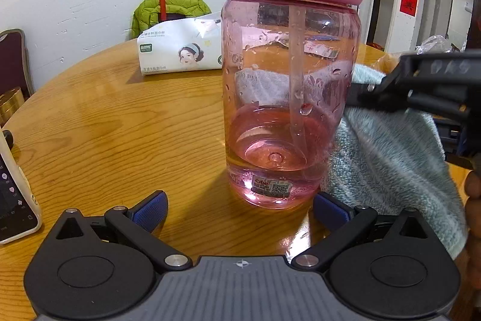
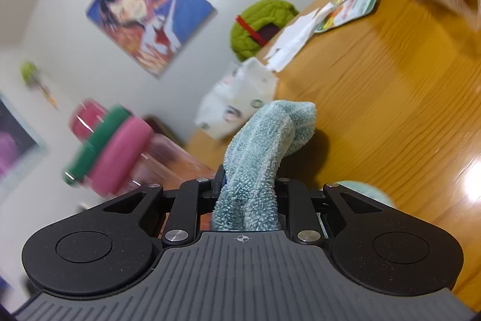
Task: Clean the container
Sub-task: 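Lift the towel with the right tool while the left tool approaches the pink bottle, then wipe the towel against the pink bottle's side with the right tool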
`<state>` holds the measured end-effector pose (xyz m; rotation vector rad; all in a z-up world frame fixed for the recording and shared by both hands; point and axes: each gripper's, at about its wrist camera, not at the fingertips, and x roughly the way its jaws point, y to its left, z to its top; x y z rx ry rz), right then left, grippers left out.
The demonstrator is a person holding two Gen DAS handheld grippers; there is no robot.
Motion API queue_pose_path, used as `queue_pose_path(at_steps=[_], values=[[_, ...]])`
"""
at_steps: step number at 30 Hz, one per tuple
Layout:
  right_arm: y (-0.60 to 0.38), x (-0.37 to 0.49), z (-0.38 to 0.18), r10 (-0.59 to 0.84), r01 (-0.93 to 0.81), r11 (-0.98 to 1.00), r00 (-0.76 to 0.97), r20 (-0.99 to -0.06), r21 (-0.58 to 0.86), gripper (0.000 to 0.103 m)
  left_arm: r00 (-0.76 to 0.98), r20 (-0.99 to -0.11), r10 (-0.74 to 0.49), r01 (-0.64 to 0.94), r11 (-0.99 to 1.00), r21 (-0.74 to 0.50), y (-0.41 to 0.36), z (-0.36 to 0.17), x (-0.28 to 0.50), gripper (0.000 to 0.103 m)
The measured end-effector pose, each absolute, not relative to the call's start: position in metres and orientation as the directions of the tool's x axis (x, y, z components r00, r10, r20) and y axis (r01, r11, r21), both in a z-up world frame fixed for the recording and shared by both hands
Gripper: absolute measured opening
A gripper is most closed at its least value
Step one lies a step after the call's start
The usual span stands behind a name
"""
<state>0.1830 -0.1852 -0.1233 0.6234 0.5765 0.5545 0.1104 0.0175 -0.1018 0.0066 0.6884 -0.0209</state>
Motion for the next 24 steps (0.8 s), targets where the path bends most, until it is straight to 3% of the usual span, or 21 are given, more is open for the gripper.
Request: queue_pose_path(at_steps=[4, 11, 20, 24], values=[[-0.183, 0.176, -0.120, 0.640, -0.343, 0.675, 0.713, -0.287, 0.653, 0.021, 0.772, -0.635, -0.017, 0.021, 1.000, -0.001, 0.017, -0.102, 0.110, 0.103], [-0.205, 0.174, -0.119, 0.732, -0.395, 0.467, 0.675, -0.095, 0.791, 0.021, 0.773, -0.635, -0.017, 0.021, 1.000, -0.001, 0.018, -0.102, 0.110, 0.103], [-0.206, 0.181, -0.122, 0.759, -0.398, 0.420, 0.647, -0.075, 0.816, 0.022, 0.773, -0.635, -0.017, 0.022, 1.000, -0.001, 0.018, -0.102, 0.110, 0.103], [-0.214, 0.181, -0.125, 0.789, -0.443, 0.287, 0.612, 0.053, 0.849, 0.022, 0.772, -0.635, -0.017, 0.022, 1.000, -0.001, 0.018, -0.102, 0.110, 0.103]])
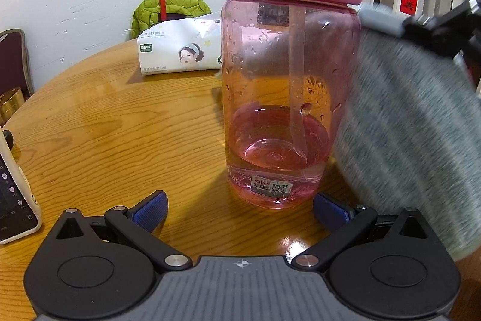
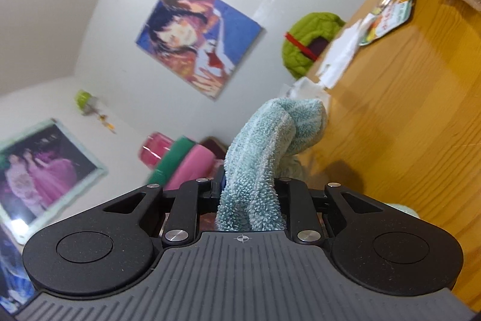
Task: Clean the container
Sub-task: 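Wipe the towel against the pink bottle's side with the right tool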
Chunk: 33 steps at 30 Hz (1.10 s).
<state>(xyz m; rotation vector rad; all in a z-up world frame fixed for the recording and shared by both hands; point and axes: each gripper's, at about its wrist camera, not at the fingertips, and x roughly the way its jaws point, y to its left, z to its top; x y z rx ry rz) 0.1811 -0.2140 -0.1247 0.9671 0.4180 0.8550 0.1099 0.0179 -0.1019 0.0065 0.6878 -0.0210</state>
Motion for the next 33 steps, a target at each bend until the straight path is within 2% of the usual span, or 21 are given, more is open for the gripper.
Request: queue_pose_path(at_steps=[4, 9, 11, 19, 21, 26, 27, 28, 29, 32, 33], values=[[-0.223, 0.186, -0.135, 0.810, -0.440, 0.100, 0.556, 0.183, 0.892, 0.022, 0.772, -0.635, -0.017, 0.022, 1.000, -0.001, 0.018, -0.102, 0.110, 0.103], [-0.216, 0.193, -0.142, 0.814, -0.361, 0.144, 0.573, 0.097, 0.921, 0.022, 0.772, -0.635, -0.017, 0.021, 1.000, -0.001, 0.018, -0.102, 0.111, 0.103], [-0.216, 0.195, -0.144, 0.816, -0.346, 0.141, 0.571, 0.089, 0.928, 0.022, 0.772, -0.635, -0.017, 0.021, 1.000, -0.001, 0.019, -0.102, 0.111, 0.103], [-0.220, 0.199, -0.150, 0.818, -0.340, -0.005, 0.540, 0.199, 0.940, 0.022, 0.772, -0.635, -0.017, 0.021, 1.000, -0.001, 0.019, -0.102, 0.111, 0.103], [-0.219, 0.201, -0.152, 0.820, -0.307, 0.035, 0.553, 0.148, 0.951, 0.022, 0.772, -0.635, -0.017, 0.021, 1.000, -0.001, 0.020, -0.102, 0.111, 0.103], [-0.203, 0.204, -0.149, 0.773, -0.184, 0.380, 0.602, -0.202, 0.907, 0.022, 0.772, -0.635, -0.017, 0.021, 1.000, -0.001, 0.019, -0.102, 0.111, 0.103], [-0.202, 0.204, -0.148, 0.766, -0.181, 0.399, 0.604, -0.218, 0.899, 0.022, 0.772, -0.635, -0.017, 0.021, 1.000, -0.001, 0.020, -0.102, 0.111, 0.103], [-0.204, 0.205, -0.149, 0.788, -0.203, 0.334, 0.595, -0.155, 0.920, 0.022, 0.772, -0.635, -0.017, 0.021, 1.000, -0.001, 0.019, -0.102, 0.111, 0.103], [-0.208, 0.204, -0.149, 0.814, -0.241, 0.220, 0.579, -0.042, 0.945, 0.023, 0.772, -0.635, -0.017, 0.021, 1.000, -0.001, 0.019, -0.102, 0.111, 0.103], [-0.222, 0.203, -0.151, 0.813, -0.327, -0.037, 0.540, 0.219, 0.944, 0.023, 0.772, -0.635, -0.017, 0.021, 1.000, -0.001, 0.019, -0.101, 0.110, 0.103], [-0.223, 0.205, -0.155, 0.812, -0.317, -0.080, 0.529, 0.246, 0.945, 0.024, 0.772, -0.635, -0.017, 0.021, 1.000, -0.001, 0.019, -0.101, 0.110, 0.103]])
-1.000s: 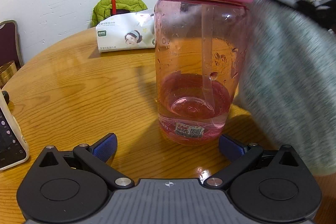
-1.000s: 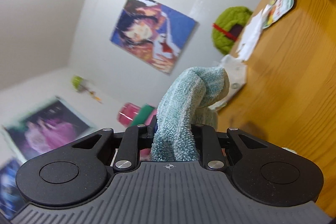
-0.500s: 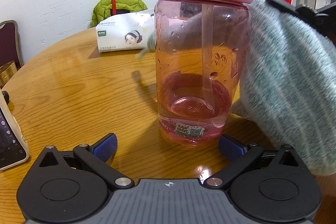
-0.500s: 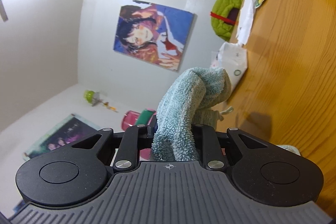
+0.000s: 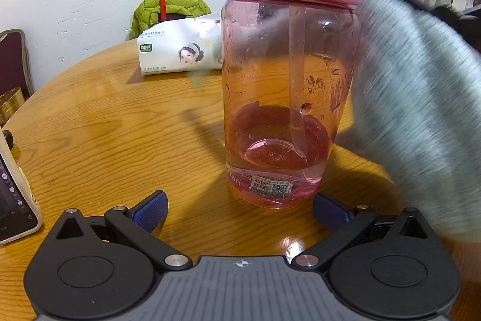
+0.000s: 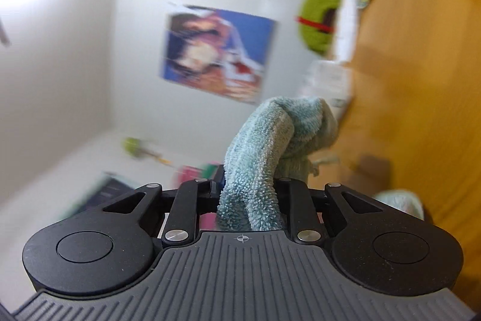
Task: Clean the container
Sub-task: 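Wipe the towel against the pink bottle's side with the right tool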
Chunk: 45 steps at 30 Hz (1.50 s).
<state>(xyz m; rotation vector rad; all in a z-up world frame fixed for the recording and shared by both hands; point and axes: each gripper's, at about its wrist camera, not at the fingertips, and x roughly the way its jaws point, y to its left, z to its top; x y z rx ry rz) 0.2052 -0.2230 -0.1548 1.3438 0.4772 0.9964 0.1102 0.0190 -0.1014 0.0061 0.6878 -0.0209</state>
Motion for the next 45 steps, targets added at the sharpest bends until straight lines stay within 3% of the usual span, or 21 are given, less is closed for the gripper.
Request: queue_pose_path(at_steps=[2, 6, 9, 11, 15, 18, 20, 24, 25, 29, 30, 32, 34, 38, 40, 42, 45], values=[[-0.218, 0.212, -0.162, 0.834, -0.248, -0.065, 0.518, 0.189, 0.967, 0.024, 0.772, -0.635, -0.017, 0.021, 1.000, -0.001, 0.019, -0.101, 0.111, 0.103], [-0.203, 0.215, -0.160, 0.843, -0.165, 0.187, 0.533, -0.072, 0.968, 0.026, 0.773, -0.635, -0.017, 0.022, 1.000, -0.001, 0.019, -0.101, 0.110, 0.103], [-0.202, 0.216, -0.163, 0.834, -0.146, 0.229, 0.539, -0.116, 0.963, 0.027, 0.772, -0.635, -0.017, 0.021, 1.000, -0.002, 0.020, -0.101, 0.111, 0.103], [-0.205, 0.216, -0.163, 0.839, -0.174, 0.187, 0.540, -0.065, 0.967, 0.028, 0.772, -0.635, -0.017, 0.021, 1.000, -0.002, 0.021, -0.101, 0.111, 0.103], [-0.219, 0.207, -0.157, 0.824, -0.311, -0.046, 0.525, 0.212, 0.949, 0.028, 0.773, -0.635, -0.017, 0.021, 1.000, -0.002, 0.020, -0.101, 0.111, 0.103], [-0.224, 0.203, -0.157, 0.811, -0.314, -0.081, 0.531, 0.246, 0.946, 0.027, 0.772, -0.635, -0.017, 0.021, 1.000, -0.001, 0.019, -0.101, 0.110, 0.103], [-0.219, 0.207, -0.160, 0.830, -0.248, -0.004, 0.539, 0.142, 0.969, 0.027, 0.772, -0.635, -0.017, 0.021, 1.000, -0.001, 0.019, -0.101, 0.111, 0.103], [-0.201, 0.212, -0.162, 0.819, -0.124, 0.299, 0.543, -0.187, 0.946, 0.025, 0.772, -0.635, -0.017, 0.021, 1.000, -0.001, 0.020, -0.101, 0.111, 0.103], [-0.200, 0.213, -0.161, 0.817, -0.129, 0.308, 0.543, -0.193, 0.943, 0.025, 0.772, -0.635, -0.017, 0.021, 1.000, -0.001, 0.019, -0.101, 0.110, 0.103], [-0.216, 0.203, -0.153, 0.837, -0.294, 0.044, 0.532, 0.125, 0.955, 0.026, 0.772, -0.635, -0.017, 0.022, 1.000, -0.001, 0.019, -0.101, 0.110, 0.103], [-0.219, 0.200, -0.150, 0.830, -0.343, -0.005, 0.522, 0.195, 0.939, 0.022, 0.772, -0.635, -0.017, 0.022, 1.000, -0.001, 0.019, -0.101, 0.110, 0.103], [-0.224, 0.194, -0.144, 0.814, -0.407, -0.060, 0.508, 0.281, 0.911, 0.021, 0.773, -0.635, -0.017, 0.022, 1.000, -0.001, 0.019, -0.101, 0.110, 0.103], [-0.223, 0.195, -0.147, 0.826, -0.364, -0.019, 0.519, 0.219, 0.931, 0.021, 0.773, -0.635, -0.017, 0.021, 1.000, -0.001, 0.019, -0.101, 0.110, 0.103], [-0.207, 0.206, -0.158, 0.838, -0.180, 0.239, 0.534, -0.109, 0.954, 0.021, 0.773, -0.635, -0.017, 0.022, 1.000, -0.001, 0.019, -0.102, 0.110, 0.103], [-0.204, 0.209, -0.164, 0.822, -0.118, 0.314, 0.530, -0.208, 0.942, 0.021, 0.773, -0.635, -0.017, 0.022, 1.000, -0.001, 0.019, -0.102, 0.110, 0.103], [-0.207, 0.210, -0.165, 0.831, -0.125, 0.266, 0.533, -0.161, 0.956, 0.021, 0.773, -0.635, -0.017, 0.022, 1.000, -0.001, 0.019, -0.102, 0.110, 0.103], [-0.217, 0.201, -0.151, 0.840, -0.325, 0.012, 0.517, 0.167, 0.946, 0.021, 0.773, -0.634, -0.017, 0.022, 1.000, -0.001, 0.018, -0.101, 0.109, 0.103]])
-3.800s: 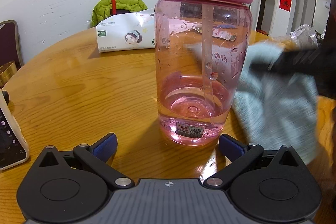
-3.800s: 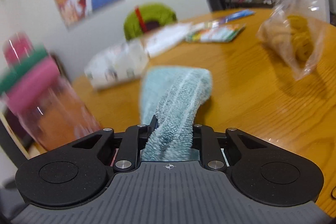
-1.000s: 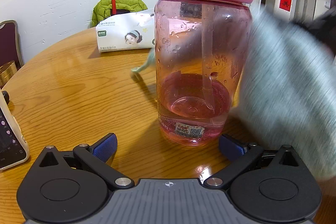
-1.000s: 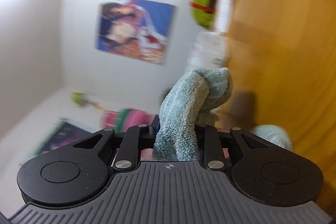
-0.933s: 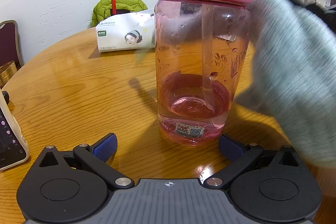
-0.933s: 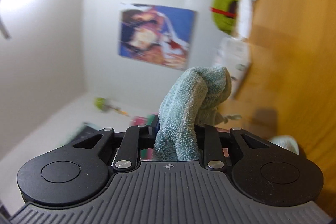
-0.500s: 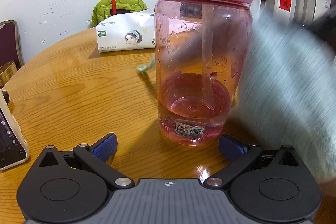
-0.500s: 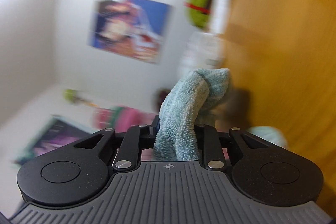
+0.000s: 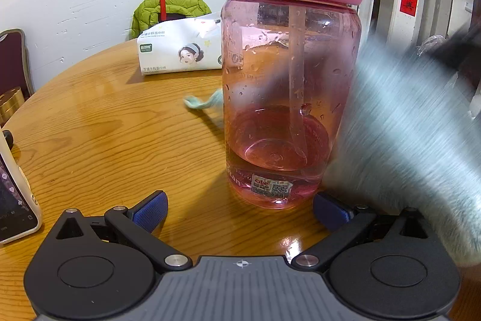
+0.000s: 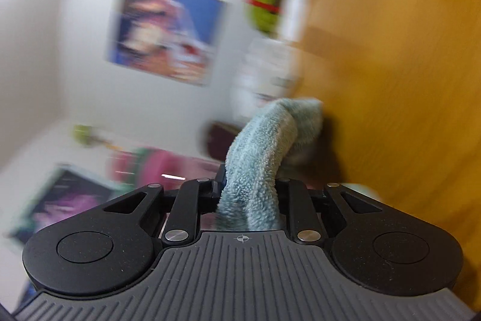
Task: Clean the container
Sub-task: 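Wipe the towel against the pink bottle's side with the right tool, then rub the towel up and down the bottle body with the right tool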
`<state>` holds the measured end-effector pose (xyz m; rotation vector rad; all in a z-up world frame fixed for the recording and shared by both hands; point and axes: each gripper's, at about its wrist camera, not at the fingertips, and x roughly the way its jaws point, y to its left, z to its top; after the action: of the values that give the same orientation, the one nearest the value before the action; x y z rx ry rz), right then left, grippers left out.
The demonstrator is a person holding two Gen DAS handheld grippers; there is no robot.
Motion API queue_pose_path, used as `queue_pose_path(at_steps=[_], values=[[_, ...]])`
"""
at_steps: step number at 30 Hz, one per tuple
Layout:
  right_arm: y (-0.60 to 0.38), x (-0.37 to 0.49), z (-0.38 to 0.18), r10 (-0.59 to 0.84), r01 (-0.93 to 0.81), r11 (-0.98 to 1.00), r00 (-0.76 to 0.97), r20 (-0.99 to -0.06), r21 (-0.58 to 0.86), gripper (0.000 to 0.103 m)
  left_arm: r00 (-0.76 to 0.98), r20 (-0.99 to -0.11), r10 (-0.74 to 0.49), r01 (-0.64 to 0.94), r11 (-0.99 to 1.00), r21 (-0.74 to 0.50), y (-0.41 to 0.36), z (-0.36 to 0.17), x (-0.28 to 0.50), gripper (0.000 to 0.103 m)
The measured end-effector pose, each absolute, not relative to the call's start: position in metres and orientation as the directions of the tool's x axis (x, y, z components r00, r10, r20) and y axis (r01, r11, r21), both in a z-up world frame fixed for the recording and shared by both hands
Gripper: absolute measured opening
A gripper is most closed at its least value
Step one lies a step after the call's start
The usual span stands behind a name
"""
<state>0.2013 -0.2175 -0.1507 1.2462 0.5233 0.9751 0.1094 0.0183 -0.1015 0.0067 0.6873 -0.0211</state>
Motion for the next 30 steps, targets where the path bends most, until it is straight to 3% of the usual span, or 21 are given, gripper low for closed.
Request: queue_pose_path(at_steps=[2, 4, 6, 12, 13, 14, 16, 19, 21, 23, 26, 30], values=[[-0.223, 0.195, -0.145, 0.825, -0.411, -0.089, 0.480, 0.298, 0.907, 0.021, 0.773, -0.634, -0.017, 0.022, 1.000, -0.001, 0.018, -0.101, 0.109, 0.103], [-0.224, 0.194, -0.145, 0.832, -0.416, -0.122, 0.452, 0.321, 0.901, 0.021, 0.773, -0.634, -0.018, 0.023, 1.000, 0.000, 0.018, -0.101, 0.109, 0.103], [-0.216, 0.198, -0.147, 0.867, -0.368, -0.063, 0.440, 0.234, 0.928, 0.021, 0.773, -0.634, -0.018, 0.023, 1.000, 0.000, 0.017, -0.101, 0.109, 0.103], [-0.195, 0.204, -0.157, 0.852, -0.193, 0.345, 0.475, -0.220, 0.919, 0.021, 0.773, -0.634, -0.018, 0.023, 1.000, 0.000, 0.017, -0.101, 0.108, 0.103], [-0.192, 0.205, -0.158, 0.825, -0.177, 0.421, 0.482, -0.294, 0.890, 0.014, 0.773, -0.634, -0.018, 0.023, 1.000, 0.000, 0.017, -0.101, 0.108, 0.103], [-0.191, 0.204, -0.157, 0.819, -0.188, 0.442, 0.484, -0.309, 0.877, 0.019, 0.773, -0.634, -0.018, 0.023, 1.000, -0.001, 0.017, -0.101, 0.108, 0.103], [-0.191, 0.203, -0.153, 0.818, -0.221, 0.439, 0.498, -0.286, 0.871, 0.019, 0.773, -0.634, -0.018, 0.023, 1.000, -0.001, 0.017, -0.101, 0.107, 0.103], [-0.204, 0.196, -0.146, 0.865, -0.337, 0.253, 0.499, -0.056, 0.907, 0.019, 0.773, -0.634, -0.018, 0.023, 1.000, -0.001, 0.017, -0.101, 0.108, 0.103], [-0.213, 0.189, -0.139, 0.880, -0.445, 0.080, 0.453, 0.147, 0.892, 0.019, 0.773, -0.634, -0.018, 0.023, 1.000, -0.001, 0.017, -0.101, 0.108, 0.103], [-0.216, 0.185, -0.135, 0.882, -0.503, -0.013, 0.402, 0.248, 0.864, 0.020, 0.773, -0.634, -0.018, 0.023, 1.000, -0.001, 0.017, -0.101, 0.109, 0.103], [-0.209, 0.187, -0.135, 0.908, -0.494, -0.008, 0.360, 0.213, 0.869, 0.020, 0.773, -0.634, -0.018, 0.023, 1.000, -0.001, 0.017, -0.101, 0.109, 0.103], [-0.192, 0.189, -0.140, 0.929, -0.420, 0.201, 0.368, -0.036, 0.885, 0.020, 0.773, -0.634, -0.018, 0.023, 1.000, -0.001, 0.018, -0.100, 0.108, 0.103]])
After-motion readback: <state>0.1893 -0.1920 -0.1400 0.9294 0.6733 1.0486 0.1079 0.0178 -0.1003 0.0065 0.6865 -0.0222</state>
